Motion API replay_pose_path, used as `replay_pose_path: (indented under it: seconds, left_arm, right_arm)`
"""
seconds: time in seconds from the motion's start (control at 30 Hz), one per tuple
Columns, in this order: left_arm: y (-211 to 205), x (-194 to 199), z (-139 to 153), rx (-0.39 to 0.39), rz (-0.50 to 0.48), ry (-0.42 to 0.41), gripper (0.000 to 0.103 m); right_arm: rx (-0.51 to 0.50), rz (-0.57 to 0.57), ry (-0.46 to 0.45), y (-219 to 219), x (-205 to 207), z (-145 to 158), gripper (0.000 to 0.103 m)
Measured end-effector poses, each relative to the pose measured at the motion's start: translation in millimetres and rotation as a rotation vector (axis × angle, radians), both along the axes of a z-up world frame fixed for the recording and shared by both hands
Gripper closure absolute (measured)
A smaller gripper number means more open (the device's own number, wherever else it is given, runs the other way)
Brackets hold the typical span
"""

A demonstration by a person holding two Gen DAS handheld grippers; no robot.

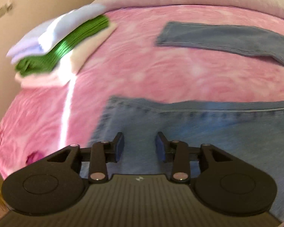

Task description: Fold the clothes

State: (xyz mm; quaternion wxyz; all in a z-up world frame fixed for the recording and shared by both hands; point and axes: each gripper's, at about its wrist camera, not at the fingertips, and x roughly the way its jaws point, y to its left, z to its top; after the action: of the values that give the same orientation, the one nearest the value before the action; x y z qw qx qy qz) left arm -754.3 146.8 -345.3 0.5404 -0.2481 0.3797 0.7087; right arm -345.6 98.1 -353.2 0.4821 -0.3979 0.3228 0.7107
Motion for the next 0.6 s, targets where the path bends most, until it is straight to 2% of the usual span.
replay_pose_path:
  seconds: [0.1, 0.13, 0.17, 0.3, 0.4, 0.43, 0.5, 0.6]
  left_arm:
    - [-9.0, -8.3, 9.3, -0.020, 0.067, 0.033, 0.072]
    - [-12.4, -8.2, 15.1, -0.024, 0.092, 0.010, 0.081]
    - [-15.9, -4.6, 21.1, -0.027, 0.100, -0.034, 0.082]
    - [-31.3, 45.2, 35.9, -0.017, -0.070, -0.149, 0.082]
    - [-35.2, 87.6, 26.4, -0.035, -0.209, -0.217, 0.079]
    - [-35.5, 99.8, 19.8, -0.049, -0.247, -0.210, 0.079]
    - [-39.0, 116.5, 2.3, -0.092, -0.285, -0.156, 0.079]
    - [-53.5, 110.2, -4.2, -0.077, -0.267, -0.147, 0.078]
  right_arm:
    - [-0.052, -0.131, -0.055, -24.0, 58.3, 3.3, 0.062]
    - [-0.069, -0.181, -0.073, -32.1, 75.7, 5.4, 0.062]
    - [-0.079, -0.242, -0.088, -40.2, 94.9, 9.2, 0.062]
    - [-0.032, -0.460, -0.128, -54.4, 152.6, 24.6, 0.062]
    - [0.015, -0.604, -0.098, -50.6, 185.5, 24.2, 0.062]
    - [0.018, -0.640, -0.094, -48.6, 195.0, 20.2, 0.062]
    - [-0.043, -0.665, -0.119, -50.2, 209.0, 4.5, 0.062]
    - [-0.067, -0.628, -0.135, -63.1, 211.5, 4.6, 0.062]
